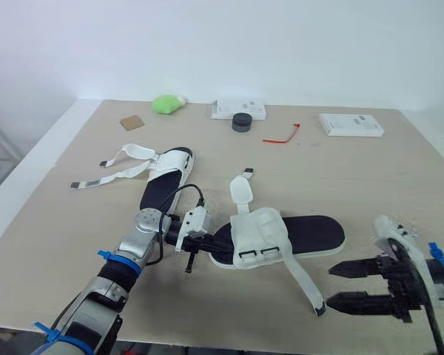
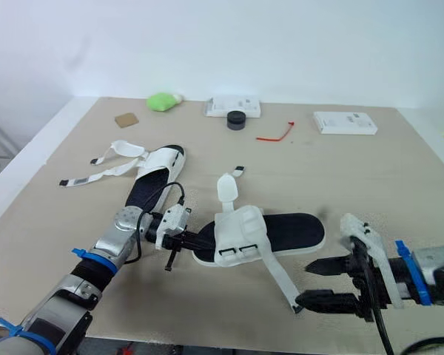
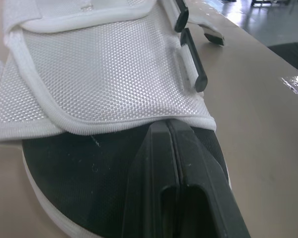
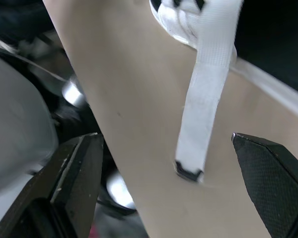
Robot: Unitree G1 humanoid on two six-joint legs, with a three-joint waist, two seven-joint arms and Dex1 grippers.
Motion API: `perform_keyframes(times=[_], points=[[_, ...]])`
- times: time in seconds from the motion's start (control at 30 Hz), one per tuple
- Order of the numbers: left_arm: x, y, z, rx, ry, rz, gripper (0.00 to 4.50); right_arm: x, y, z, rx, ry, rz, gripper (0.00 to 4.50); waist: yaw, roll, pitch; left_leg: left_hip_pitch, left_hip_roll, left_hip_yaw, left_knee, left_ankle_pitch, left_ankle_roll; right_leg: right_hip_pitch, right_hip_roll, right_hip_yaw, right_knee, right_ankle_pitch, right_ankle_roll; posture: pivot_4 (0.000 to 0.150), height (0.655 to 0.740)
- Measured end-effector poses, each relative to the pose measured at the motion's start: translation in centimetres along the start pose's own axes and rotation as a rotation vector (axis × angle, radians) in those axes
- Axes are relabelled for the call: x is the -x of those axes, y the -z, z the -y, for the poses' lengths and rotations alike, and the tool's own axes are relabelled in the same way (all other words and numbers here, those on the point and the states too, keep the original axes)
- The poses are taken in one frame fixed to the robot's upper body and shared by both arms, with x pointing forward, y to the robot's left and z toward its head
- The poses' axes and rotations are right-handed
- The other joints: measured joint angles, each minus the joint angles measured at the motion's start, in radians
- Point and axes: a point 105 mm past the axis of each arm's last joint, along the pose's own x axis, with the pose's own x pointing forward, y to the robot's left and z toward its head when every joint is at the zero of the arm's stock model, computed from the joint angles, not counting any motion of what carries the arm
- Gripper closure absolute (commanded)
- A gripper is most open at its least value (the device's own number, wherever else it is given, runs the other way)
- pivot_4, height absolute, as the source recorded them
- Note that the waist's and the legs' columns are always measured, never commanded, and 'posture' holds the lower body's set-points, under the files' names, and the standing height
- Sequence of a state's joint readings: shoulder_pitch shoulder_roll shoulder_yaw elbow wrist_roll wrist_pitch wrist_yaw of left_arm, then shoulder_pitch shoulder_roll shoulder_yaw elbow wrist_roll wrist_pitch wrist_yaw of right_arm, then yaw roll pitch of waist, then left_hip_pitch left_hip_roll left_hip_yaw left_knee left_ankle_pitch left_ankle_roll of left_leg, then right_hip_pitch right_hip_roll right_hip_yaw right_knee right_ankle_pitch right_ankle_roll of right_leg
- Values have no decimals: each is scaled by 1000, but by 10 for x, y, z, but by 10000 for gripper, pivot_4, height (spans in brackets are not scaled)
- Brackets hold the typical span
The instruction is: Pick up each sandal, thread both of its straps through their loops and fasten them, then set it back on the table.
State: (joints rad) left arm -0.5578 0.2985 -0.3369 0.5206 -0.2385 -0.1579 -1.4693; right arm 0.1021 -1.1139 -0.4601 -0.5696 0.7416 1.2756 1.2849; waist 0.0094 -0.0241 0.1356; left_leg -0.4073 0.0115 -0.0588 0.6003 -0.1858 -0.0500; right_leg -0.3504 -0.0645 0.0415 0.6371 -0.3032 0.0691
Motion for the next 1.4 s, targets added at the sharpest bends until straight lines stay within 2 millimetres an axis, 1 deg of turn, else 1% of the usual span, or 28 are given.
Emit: perform_keyframes(times=[0.1, 0.2, 0.23, 0.5, 0.6, 0.63, 0.67, 0.73, 0.8, 0.9, 0.93, 1.07, 1.13, 1.27, 1.3, 1.33, 1.4], points=[[0, -1, 2, -24, 7, -3, 45000, -5, -5, 9, -51, -40, 17, 741, 1, 0, 0, 0, 0, -2, 0, -2, 2, 1, 4, 2, 0, 0, 5, 1500, 7400], [2, 0, 3, -46, 4, -10, 45000, -13, -6, 18, -101, -70, 11, 741, -1, 1, 0, 0, 1, -2, 0, -2, 2, 1, 5, 2, 0, 0, 5, 1500, 7400], [2, 0, 4, -49, 1, -10, 45000, -17, -4, 21, -123, -85, 0, 741, -1, 1, 0, 0, 1, -3, 0, -2, 2, 1, 5, 2, 0, 0, 4, 1500, 7400], [4, 0, 8, -79, -12, -12, 45000, -36, 10, 19, -156, -162, -80, 741, -2, 3, 0, 0, 3, -2, 0, -5, 4, 1, 7, 2, 0, -1, 5, 1500, 7400], [4, 0, 8, -88, -17, -11, 45000, -41, 8, 20, -148, -174, -80, 741, -2, 3, 0, 0, 3, -2, 0, -5, 4, 1, 7, 2, 0, -1, 5, 1500, 7400], [4, 0, 8, -90, -17, -12, 45000, -42, 6, 20, -145, -172, -74, 5696, -2, 3, 0, 0, 3, -2, 0, -5, 4, 1, 7, 2, 0, -1, 6, 1500, 7400], [4, 0, 8, -94, -17, -13, 45000, -43, 4, 22, -143, -169, -64, 8567, -2, 3, 0, 0, 3, -2, 0, -5, 4, 1, 7, 2, 0, -1, 6, 1500, 7400], [3, 0, 8, -106, -14, -15, 45000, -44, 2, 22, -139, -169, -55, 17537, -2, 3, 0, 0, 3, -2, 0, -5, 4, 1, 7, 2, 0, -1, 6, 1500, 7400], [3, 0, 7, -116, -10, -16, 45000, -45, 2, 23, -143, -166, -50, 28682, -2, 3, 0, 0, 3, -2, 0, -5, 4, 1, 7, 2, 0, -1, 6, 1500, 7400], [2, 0, 6, -147, -3, -31, 45000, -46, 1, 21, -147, -181, -43, 40856, -1, 4, 0, 1, 3, -3, 1, -5, 4, 2, 7, 2, 0, 0, 6, 1500, 7400], [2, -1, 6, -159, 0, -38, 45000, -45, 1, 21, -147, -186, -38, 43388, -1, 4, -1, 1, 3, -3, 1, -5, 4, 2, 7, 2, 0, 0, 6, 1500, 7400], [1, 0, 4, -183, -9, -47, 45000, -42, -4, 17, -156, -206, -7, 43388, -1, 4, -1, 2, 3, -3, 3, -5, 4, 3, 7, 2, 0, -1, 5, 1500, 7400], [1, 0, 4, -192, -9, -53, 45000, -35, -14, 12, -162, -237, 45, 43388, -1, 4, -1, 2, 3, -2, 4, -4, 5, 4, 6, 2, 0, 0, 4, 1500, 7400], [1, 0, 3, -223, -3, -64, 45000, -22, -49, -5, -105, -322, 180, 43388, -1, 4, -1, 2, 3, -2, 4, -3, 7, 4, 7, 2, 0, 1, 3, 1500, 7400], [2, 0, 2, -232, -1, -69, 45000, -21, -65, -7, -75, -330, 234, 43388, -1, 3, -1, 3, 3, -2, 4, -3, 7, 4, 7, 2, 0, 2, 2, 1500, 7400], [1, 0, 2, -236, 0, -70, 45000, -21, -69, -8, -70, -331, 245, 43388, -1, 3, -1, 3, 3, -2, 4, -3, 7, 4, 7, 2, 0, 2, 2, 1500, 7400], [1, 0, 1, -242, 2, -73, 45000, -27, -88, -1, -93, -319, 306, 43388, -2, 4, -1, 2, 3, -2, 4, -2, 9, 3, 7, 2, 0, 4, 1, 1500, 7400]])
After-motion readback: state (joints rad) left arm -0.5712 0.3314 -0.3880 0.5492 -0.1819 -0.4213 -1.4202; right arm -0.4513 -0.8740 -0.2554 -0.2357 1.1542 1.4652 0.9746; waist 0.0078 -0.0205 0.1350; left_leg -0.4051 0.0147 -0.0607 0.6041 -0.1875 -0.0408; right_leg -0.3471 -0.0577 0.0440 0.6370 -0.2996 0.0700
